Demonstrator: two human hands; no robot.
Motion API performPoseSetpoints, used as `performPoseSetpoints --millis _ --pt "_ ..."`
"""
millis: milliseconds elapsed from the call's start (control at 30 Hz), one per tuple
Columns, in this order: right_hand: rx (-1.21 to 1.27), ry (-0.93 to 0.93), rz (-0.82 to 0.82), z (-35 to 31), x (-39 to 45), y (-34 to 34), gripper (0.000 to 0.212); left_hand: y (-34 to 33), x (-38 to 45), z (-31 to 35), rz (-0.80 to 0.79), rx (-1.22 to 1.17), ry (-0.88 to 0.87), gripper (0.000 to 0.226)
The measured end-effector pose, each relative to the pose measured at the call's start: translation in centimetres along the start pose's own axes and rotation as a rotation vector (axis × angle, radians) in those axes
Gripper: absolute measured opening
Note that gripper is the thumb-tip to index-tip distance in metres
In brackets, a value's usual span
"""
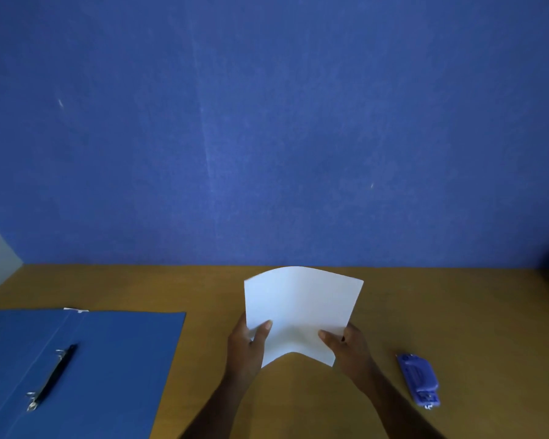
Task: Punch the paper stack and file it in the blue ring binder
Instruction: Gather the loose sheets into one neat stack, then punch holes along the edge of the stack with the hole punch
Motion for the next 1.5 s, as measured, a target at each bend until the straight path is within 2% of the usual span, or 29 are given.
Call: performPoseSetpoints --millis 233,600,700,767,933,1067,1133,1200,1300,1500 --pt "0.029 -0.065 -0.080 1.2 0.9 0.6 0.028 0.4 1.5 -1.2 -0.009 0.092 0.046 0.047" --pt "0.035 -0.310 -0.191 6.4 -1.6 0.8 0.029 -1.1 -0.7 -7.1 -0.044 0.201 0.324 0.040" --pt "0.010 -0.332 -0.215 7.7 -2.3 1.0 0.037 -1.6 -1.6 -8.2 -0.043 0.217 0.358 0.042" --pt "0.007 -0.353 -0.212 8.6 -2.5 1.4 0.036 -1.7 -2.0 -9.1 -0.031 0.216 0.377 0.043" --pt "-0.024 -0.447 -0.158 9.5 -3.0 4.4 0.028 -2.4 -2.2 -10.6 -0.016 0.247 0.410 0.040" --pt "-0.260 -0.435 0.062 10.3 -2.8 11.0 0.017 -4.1 -3.2 -10.5 -0.034 0.224 0.426 0.043" --pt "-0.350 -0.429 0.133 10.6 -2.9 14.0 0.005 -5.3 -3.9 -11.0 -0.048 0.187 0.454 0.042" --pt "-0.395 -0.463 0.196 11.8 -3.1 16.6 0.004 -6.3 -4.6 -11.5 -0.049 0.172 0.470 0.043" --pt "-0.396 -0.524 0.237 14.2 -3.8 18.9 0.019 -7.9 -5.3 -12.2 -0.048 0.162 0.495 0.046" --pt "-0.331 -0.567 0.194 17.4 -4.5 18.8 0.027 -10.3 -6.6 -13.3 -0.034 0.154 0.531 0.046"
Point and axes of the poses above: each hand's wrist, its own x-axis towards the middle knuckle, its own y-axis out of the back of the hand, z = x × y, the point moved 10 cm from there along x, towards the middle knuckle, and after that the axes turned 15 degrees about -x, right-handed, at the moved point
